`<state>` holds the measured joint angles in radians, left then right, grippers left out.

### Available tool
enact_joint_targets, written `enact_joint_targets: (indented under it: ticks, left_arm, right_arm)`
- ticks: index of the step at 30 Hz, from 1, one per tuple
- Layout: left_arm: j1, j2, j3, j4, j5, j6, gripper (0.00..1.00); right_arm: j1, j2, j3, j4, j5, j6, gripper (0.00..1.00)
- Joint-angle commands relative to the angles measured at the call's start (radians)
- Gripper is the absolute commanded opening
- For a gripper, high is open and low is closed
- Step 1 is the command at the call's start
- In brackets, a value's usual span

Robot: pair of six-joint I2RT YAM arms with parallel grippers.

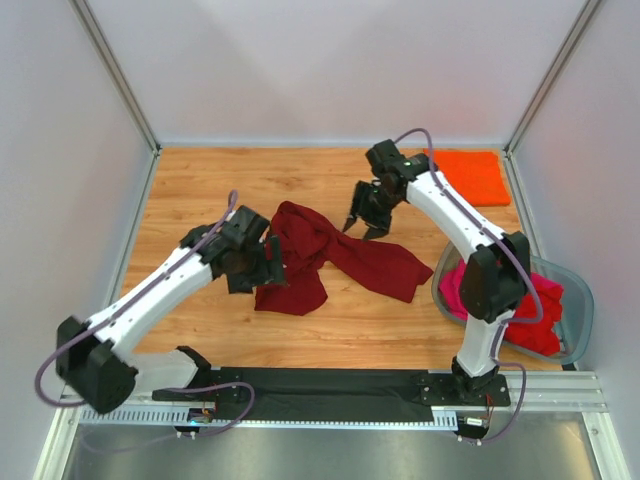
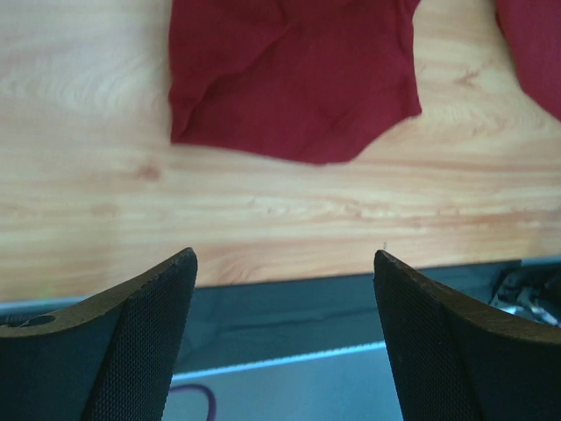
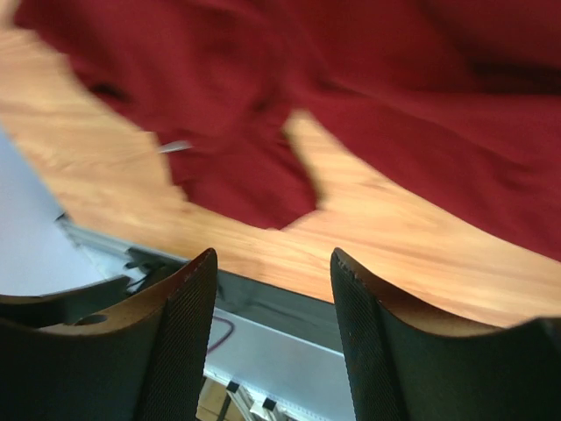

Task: Fold and stack the t-shirts
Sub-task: Move the tshirt to the center of the board, then flatten the tshirt out

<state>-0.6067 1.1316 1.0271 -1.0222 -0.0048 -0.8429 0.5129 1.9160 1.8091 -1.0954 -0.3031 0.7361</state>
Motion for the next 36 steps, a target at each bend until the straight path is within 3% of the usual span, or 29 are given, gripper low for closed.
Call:
enact_joint_targets:
  ticks: [1,10,12,13,15,22,25,29,32,36]
  left_arm:
    - [0.004,0.175,0.089,0.129,-0.032,0.074,0.88]
    - [0.071,0.566,0.180,0.205,-0.001,0.104,0.80]
    - [0.099,0.627,0.183,0.165,0.017,0.085,0.62]
    - [0.110,0.635,0.163,0.146,0.009,0.058,0.47]
    - [0.149,0.617,0.116,0.108,-0.047,0.030,0.41]
    - [0.410,0.358,-0.151,0.096,-0.086,0.037,0.45]
    - [0.485,0.263,-0.145,0.085,-0.080,0.091,0.47]
    - [0.457,0.209,-0.024,0.114,0.061,0.137,0.55]
    - [0.322,0.172,0.014,0.268,0.152,0.127,0.57]
    - [0.248,0.214,-0.024,0.445,0.250,0.009,0.58]
  right_arm:
    - [-0.088,-0.132,-0.146,-0.047,0.108,-0.056,0.56]
    - [-0.177,-0.236,-0.304,-0.081,0.171,-0.147,0.55]
    - [-0.175,-0.256,-0.320,-0.087,0.174,-0.161,0.55]
    - [-0.175,-0.265,-0.338,-0.086,0.171,-0.162,0.54]
    - [-0.175,-0.285,-0.364,-0.083,0.159,-0.175,0.54]
    - [-0.174,-0.405,-0.456,-0.109,0.179,-0.201,0.52]
    - [-0.174,-0.426,-0.478,-0.110,0.180,-0.201,0.52]
    - [-0.174,-0.436,-0.476,-0.115,0.167,-0.199,0.52]
    - [-0.174,-0.440,-0.472,-0.118,0.167,-0.201,0.51]
    - [-0.175,-0.446,-0.501,-0.109,0.167,-0.202,0.51]
